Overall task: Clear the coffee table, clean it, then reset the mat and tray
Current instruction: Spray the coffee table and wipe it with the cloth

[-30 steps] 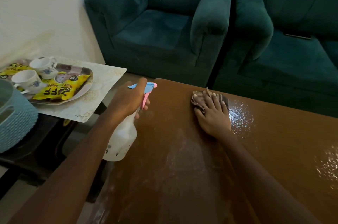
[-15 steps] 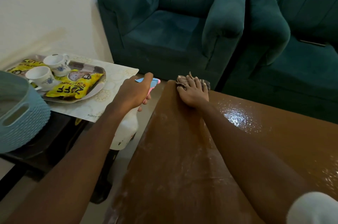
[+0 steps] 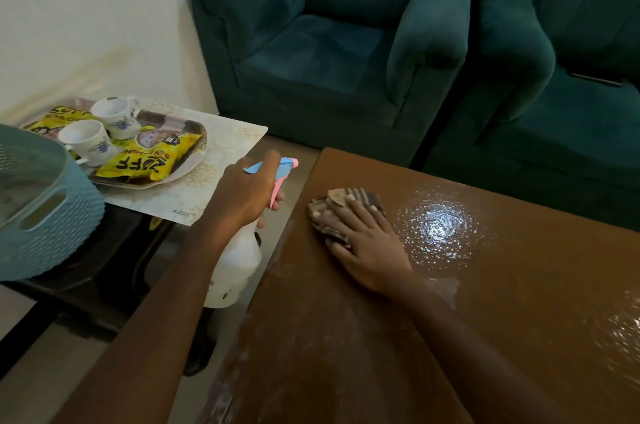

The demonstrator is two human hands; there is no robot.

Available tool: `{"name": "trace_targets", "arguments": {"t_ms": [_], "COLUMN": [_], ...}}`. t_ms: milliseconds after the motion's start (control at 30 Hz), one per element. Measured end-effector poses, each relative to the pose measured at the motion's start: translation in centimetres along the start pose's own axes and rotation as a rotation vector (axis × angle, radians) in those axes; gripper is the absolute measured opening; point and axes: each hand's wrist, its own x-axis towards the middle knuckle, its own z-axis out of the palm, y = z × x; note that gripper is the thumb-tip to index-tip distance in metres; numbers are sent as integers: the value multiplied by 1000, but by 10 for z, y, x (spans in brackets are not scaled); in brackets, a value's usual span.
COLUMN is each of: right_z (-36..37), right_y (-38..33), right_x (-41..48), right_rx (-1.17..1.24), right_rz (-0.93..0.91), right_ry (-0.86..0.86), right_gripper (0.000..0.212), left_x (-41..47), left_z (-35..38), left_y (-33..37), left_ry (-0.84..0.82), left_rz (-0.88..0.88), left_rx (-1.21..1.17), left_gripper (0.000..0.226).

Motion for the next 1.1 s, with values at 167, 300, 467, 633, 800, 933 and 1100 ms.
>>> {"name": "trace_targets", "arguments": {"t_ms": [167,300,467,633,800,933,1100], "right_z": [-7,-5,-11,-13,-11,-8,-7], "right_y": [43,27,64,70,68,68,69], "right_x": [3,-31,-97,-143,-180,-197,-203], "right_rx": [16,-20,29,64,91,101,103], "right_rz": [439,174,335,485,513,520,521], "right_ry": [66,10,37,73,100,111,117], "right_gripper": [57,57,52,51,50,52,55], "left_x": [-15,-28,-45,-81,-125,-158,-184], "left_z": [14,24,39,57,75,84,88], "left_y": [14,24,31,40,43,43,33], "left_ry": [-43,-83,-180,-274,-330,-307,-256], "left_rz": [26,65,62,73,118,113,55], "left_rx": [48,113,123,210,324,409,428], "left_gripper": [51,49,49,49,46,45,48]}}
